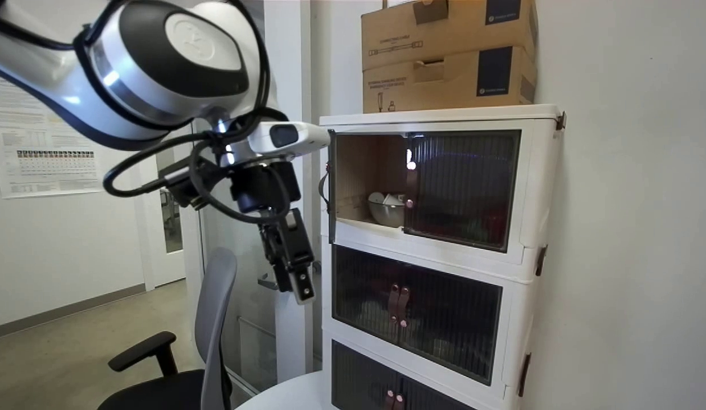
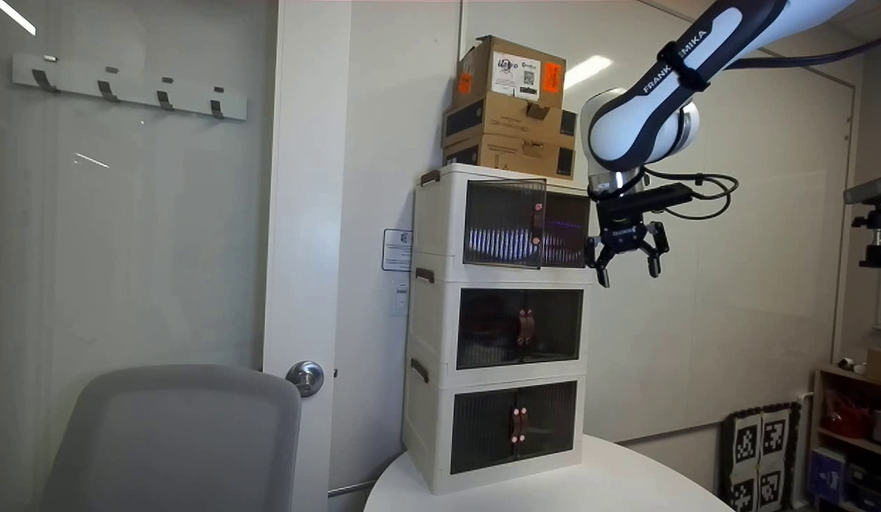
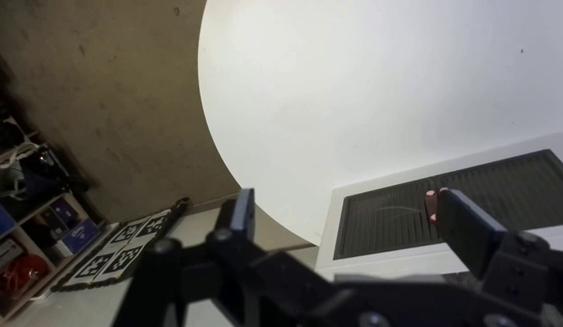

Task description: Open the top left and right cabinet doors, respectively

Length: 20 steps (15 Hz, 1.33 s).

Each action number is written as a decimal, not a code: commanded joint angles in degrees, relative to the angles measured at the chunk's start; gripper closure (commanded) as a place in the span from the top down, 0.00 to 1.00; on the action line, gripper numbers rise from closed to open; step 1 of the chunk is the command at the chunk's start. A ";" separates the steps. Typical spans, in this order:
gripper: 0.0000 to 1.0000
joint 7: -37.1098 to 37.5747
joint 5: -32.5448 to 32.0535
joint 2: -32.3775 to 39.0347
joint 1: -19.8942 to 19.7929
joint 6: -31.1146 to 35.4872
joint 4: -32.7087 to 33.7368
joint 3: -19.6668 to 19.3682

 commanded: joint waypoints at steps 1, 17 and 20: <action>1.00 -1.22 0.94 3.10 -0.41 3.92 2.82 -4.05; 1.00 -5.12 0.46 10.23 1.95 5.64 15.39 -12.77; 1.00 -5.14 0.36 10.33 2.05 5.61 15.44 -12.76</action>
